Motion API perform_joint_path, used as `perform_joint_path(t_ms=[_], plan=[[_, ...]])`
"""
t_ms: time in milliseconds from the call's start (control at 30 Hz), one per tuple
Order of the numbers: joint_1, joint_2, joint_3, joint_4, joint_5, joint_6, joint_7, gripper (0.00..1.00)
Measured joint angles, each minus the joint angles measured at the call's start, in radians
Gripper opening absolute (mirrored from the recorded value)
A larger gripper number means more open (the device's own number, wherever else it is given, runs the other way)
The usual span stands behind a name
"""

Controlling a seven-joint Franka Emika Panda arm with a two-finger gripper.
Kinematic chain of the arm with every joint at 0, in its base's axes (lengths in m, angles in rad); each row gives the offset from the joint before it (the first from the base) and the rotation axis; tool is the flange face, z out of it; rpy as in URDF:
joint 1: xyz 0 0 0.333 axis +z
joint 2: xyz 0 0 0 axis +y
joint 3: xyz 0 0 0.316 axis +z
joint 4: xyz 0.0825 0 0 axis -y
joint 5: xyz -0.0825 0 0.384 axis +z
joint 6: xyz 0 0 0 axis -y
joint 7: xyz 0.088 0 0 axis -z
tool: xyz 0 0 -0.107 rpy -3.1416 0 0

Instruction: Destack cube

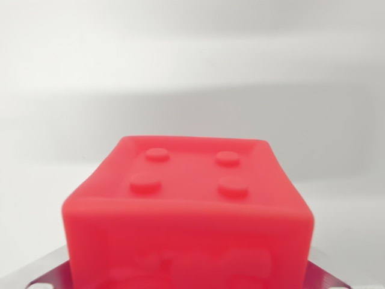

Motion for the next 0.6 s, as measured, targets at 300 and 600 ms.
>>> perform_joint_path(t_ms=[300,600], plan=[[0.009,0.059,-0.01,0.011,-0.005,0.048,0.004,0.0],[0.018,0.105,-0.02,0.022,-0.006,0.083,0.005,0.0]])
